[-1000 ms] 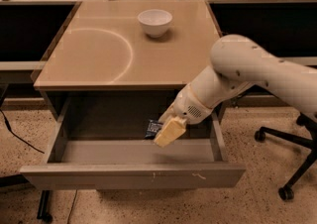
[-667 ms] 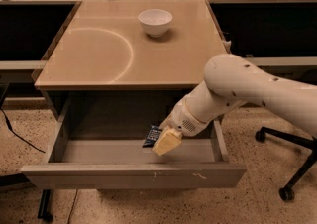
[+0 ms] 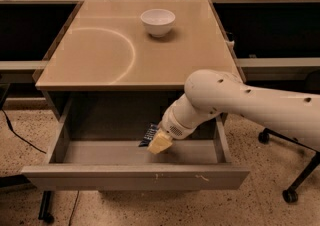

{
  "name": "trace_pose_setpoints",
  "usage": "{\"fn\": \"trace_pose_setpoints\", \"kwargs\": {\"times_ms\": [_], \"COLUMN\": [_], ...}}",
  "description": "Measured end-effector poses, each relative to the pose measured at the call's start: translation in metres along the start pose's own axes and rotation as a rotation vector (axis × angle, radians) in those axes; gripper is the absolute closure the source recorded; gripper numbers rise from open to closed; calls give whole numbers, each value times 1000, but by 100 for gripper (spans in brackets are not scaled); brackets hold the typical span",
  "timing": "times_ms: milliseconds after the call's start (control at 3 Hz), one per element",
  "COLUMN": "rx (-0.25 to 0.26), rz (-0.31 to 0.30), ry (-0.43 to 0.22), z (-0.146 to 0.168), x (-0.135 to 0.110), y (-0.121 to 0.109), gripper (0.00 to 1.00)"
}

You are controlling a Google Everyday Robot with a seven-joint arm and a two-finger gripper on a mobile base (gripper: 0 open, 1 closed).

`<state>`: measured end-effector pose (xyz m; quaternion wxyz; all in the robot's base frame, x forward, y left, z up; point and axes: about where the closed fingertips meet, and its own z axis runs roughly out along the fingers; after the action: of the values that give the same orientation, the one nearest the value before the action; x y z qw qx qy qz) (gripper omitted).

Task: Place rxbar blueberry into top drawer

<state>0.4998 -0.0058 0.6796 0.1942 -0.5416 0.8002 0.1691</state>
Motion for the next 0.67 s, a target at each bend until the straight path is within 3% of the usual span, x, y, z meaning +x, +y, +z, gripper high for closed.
{"fn": "trace_pose_setpoints", "kwargs": {"times_ms": [667], "rx": [-9], "rz": [26], "ry": [90], "z": [39], "x": [20], "y": [-10], "gripper": [100]}}
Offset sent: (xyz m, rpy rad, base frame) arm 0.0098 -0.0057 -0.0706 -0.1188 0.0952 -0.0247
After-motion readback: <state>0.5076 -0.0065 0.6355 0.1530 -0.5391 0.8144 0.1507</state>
